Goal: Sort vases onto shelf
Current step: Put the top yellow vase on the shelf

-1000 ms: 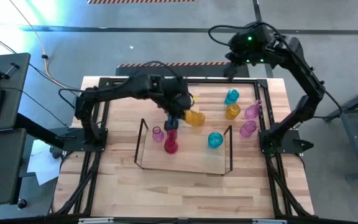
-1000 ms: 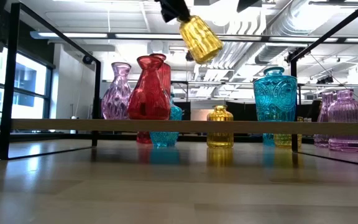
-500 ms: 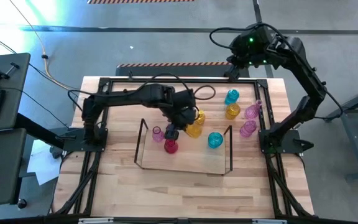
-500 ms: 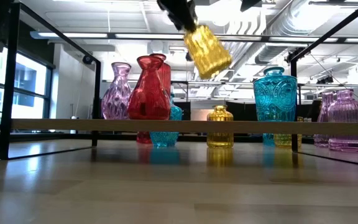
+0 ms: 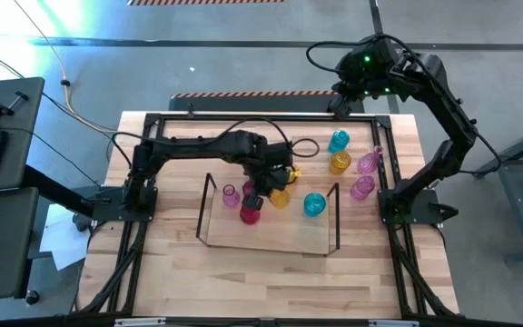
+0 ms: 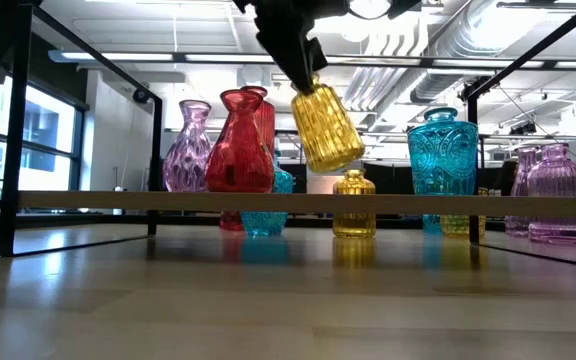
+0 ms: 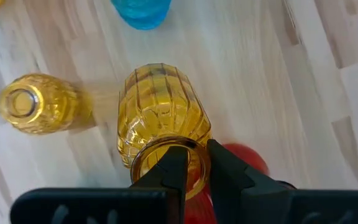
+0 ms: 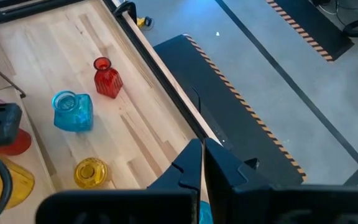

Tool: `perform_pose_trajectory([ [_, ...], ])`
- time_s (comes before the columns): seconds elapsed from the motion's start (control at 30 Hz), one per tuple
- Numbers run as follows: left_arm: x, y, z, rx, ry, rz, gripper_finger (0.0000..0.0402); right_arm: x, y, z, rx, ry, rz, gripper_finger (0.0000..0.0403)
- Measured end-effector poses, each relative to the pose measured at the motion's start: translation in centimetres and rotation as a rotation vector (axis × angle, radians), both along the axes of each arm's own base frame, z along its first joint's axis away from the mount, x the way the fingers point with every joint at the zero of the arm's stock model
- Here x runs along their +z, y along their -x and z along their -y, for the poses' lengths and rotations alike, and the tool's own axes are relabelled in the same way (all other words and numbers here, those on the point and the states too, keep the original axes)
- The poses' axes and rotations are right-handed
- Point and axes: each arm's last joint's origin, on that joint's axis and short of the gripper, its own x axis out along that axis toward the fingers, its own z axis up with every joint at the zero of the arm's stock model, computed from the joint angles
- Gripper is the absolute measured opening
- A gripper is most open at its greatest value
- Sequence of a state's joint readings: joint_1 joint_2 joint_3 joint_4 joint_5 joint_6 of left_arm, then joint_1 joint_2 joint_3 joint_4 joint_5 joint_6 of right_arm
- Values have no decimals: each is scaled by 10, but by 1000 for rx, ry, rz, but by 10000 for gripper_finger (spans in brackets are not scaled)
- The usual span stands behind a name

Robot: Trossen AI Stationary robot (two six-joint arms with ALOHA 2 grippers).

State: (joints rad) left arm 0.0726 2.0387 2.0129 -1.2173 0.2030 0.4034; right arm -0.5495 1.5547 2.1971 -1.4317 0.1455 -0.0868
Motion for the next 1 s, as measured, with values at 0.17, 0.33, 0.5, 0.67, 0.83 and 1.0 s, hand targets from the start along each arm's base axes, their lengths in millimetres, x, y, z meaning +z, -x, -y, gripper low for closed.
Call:
perform_pose_trajectory([
  [0.17,-2,-2,1,-13,26,3,35,0,0,0,1,-3,-3,0],
  [0.33,-10,-6,1,-33,48,-9,35,0,0,0,4,-5,-3,0],
  [0.5,-17,-9,0,-24,49,-25,35,-1,1,-1,4,-14,-18,0],
  [0.67,-21,-11,-3,-22,34,-37,35,-2,2,-1,4,-19,-26,0],
  [0.83,-21,-10,-8,5,-9,-42,35,-2,2,-2,4,-22,-31,0],
  [1.0,-21,-10,-10,19,2,-46,35,-2,2,-2,4,-22,-31,0],
])
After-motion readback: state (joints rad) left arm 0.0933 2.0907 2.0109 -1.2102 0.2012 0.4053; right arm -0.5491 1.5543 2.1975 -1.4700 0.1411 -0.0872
